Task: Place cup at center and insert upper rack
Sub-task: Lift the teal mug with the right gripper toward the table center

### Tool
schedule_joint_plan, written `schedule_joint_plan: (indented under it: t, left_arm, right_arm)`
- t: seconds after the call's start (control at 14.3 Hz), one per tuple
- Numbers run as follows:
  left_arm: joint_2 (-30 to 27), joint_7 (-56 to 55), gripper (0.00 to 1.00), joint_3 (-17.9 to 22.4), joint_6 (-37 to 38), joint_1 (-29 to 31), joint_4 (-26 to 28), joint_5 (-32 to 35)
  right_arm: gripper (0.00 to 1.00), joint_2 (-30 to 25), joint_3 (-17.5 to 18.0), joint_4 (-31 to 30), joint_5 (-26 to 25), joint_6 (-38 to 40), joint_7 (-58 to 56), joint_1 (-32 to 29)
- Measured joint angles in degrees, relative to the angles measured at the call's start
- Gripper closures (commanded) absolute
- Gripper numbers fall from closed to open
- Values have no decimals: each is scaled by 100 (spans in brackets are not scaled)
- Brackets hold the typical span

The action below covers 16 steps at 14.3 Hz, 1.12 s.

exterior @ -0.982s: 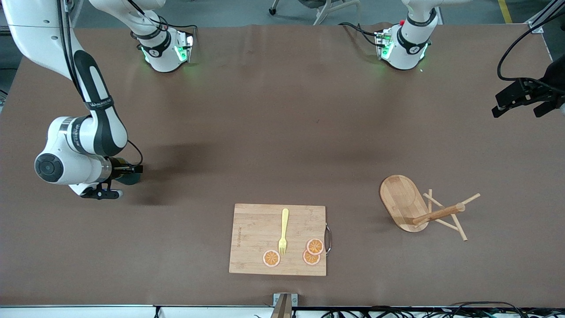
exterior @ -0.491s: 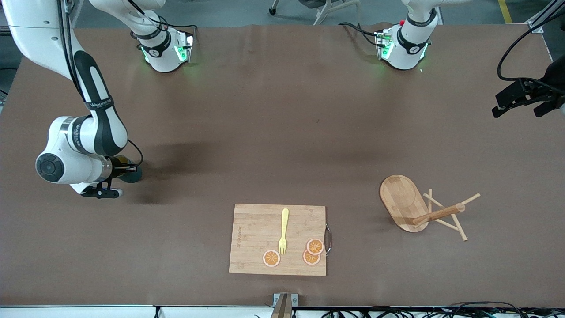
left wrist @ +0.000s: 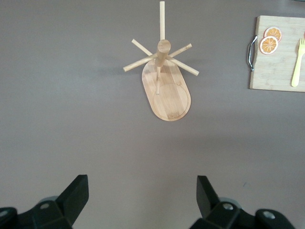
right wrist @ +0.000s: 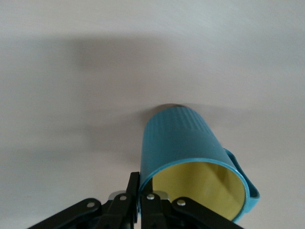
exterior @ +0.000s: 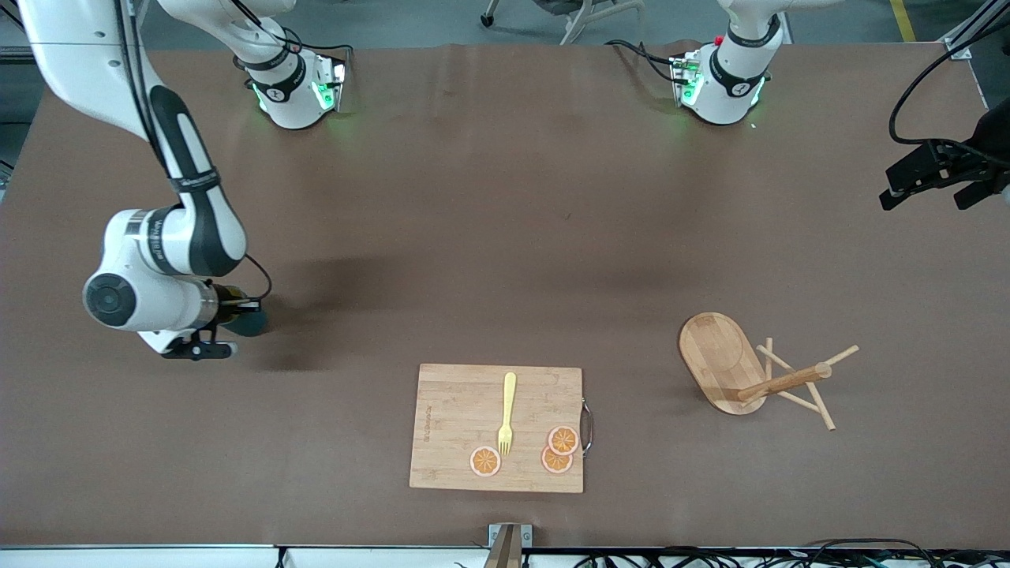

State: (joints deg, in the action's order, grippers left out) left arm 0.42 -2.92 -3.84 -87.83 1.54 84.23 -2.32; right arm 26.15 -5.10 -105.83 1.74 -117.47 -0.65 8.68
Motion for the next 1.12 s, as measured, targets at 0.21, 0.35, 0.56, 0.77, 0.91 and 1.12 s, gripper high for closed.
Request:
schedule_joint_plan:
  t: [0.21,0.35,0.56,0.77,0.91,1.12]
  left_arm:
    - [0,0,0,0,0,0,0,0]
    - [0,0,0,0,0,0,1,0]
    - [0,0,0,0,0,0,0,0]
    - [0,0,0,0,0,1,0,0]
    - [0,0,0,0,0,1,1,0]
    - [0,0,0,0,0,1,1,0]
  right_arm:
    - [100,-8,25,509,75,189,21,747]
    - [100,7,29,817,363,257,53,1222]
    - [100,224,31,1385,802,705,377,1791]
    - [100,628,35,1953,842,811,1560,2459]
    - [100,949,36,2302,843,810,2084,2895]
    - [100,1301,21,2710,836,802,2290,3442]
